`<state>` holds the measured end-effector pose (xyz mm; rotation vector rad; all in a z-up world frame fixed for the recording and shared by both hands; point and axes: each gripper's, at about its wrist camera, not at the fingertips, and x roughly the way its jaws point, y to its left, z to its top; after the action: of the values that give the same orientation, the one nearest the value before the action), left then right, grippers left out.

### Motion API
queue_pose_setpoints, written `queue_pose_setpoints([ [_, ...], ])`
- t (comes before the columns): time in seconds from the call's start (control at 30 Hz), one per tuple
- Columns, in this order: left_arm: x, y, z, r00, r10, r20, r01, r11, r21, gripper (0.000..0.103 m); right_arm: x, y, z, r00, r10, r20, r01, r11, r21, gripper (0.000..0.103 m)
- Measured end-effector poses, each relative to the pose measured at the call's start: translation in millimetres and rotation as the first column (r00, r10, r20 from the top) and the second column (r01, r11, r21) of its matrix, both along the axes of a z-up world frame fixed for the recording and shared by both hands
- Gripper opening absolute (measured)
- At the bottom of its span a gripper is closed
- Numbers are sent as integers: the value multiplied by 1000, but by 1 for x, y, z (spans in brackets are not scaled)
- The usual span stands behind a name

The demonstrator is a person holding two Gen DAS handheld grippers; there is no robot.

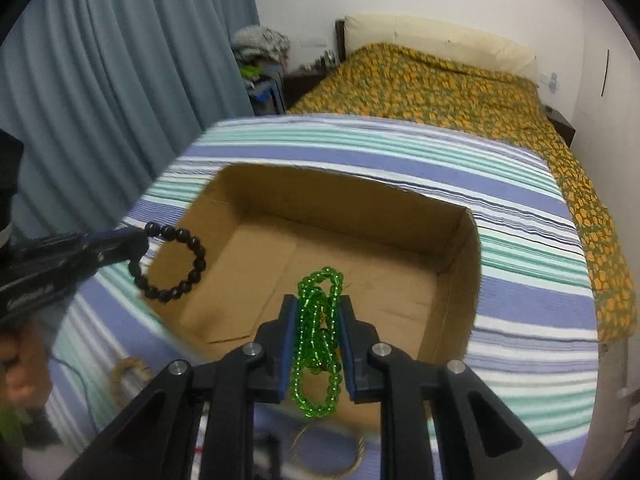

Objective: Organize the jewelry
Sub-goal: 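Carry both bracelets over the cardboard box and open both tools, then withdraw both tools from the box back over the bed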

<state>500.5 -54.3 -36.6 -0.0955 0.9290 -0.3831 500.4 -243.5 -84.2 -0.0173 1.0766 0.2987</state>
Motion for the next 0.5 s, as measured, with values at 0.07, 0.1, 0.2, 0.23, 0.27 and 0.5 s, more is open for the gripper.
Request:
queue_pose_setpoints([
  [0.07, 7, -8, -9, 1000, 3, -19, -3, 1000, 10, 10, 16, 4, -16, 1000, 3, -27, -4, 999, -33, 20],
  [0.1, 11, -9, -14, 1000, 5, -28, -5, 1000, 16, 10, 21, 4, -23, 999, -1, -34, 0, 999, -42, 20],
  [0.2, 18, -16, -30, 999, 12, -38, -10, 999, 50, 11, 29, 8, -37, 999, -2, -49, -1, 998, -68, 27],
  [0.23, 19, -18, -34, 999, 19, -34, -17, 997, 69, 12, 31, 6, -37, 999, -2, -47, -1, 998, -70, 33],
  [0.27, 19, -18, -37, 999, 28, -32, -25, 996, 86, 13, 31, 8, -38, 999, -3, -36, 0, 997, -72, 52],
  [0.5, -9, 4, -24, 994, 97, 47, -102, 987, 122, 85, 4, -4, -13, 997, -33, 76, 35, 999, -25, 65],
])
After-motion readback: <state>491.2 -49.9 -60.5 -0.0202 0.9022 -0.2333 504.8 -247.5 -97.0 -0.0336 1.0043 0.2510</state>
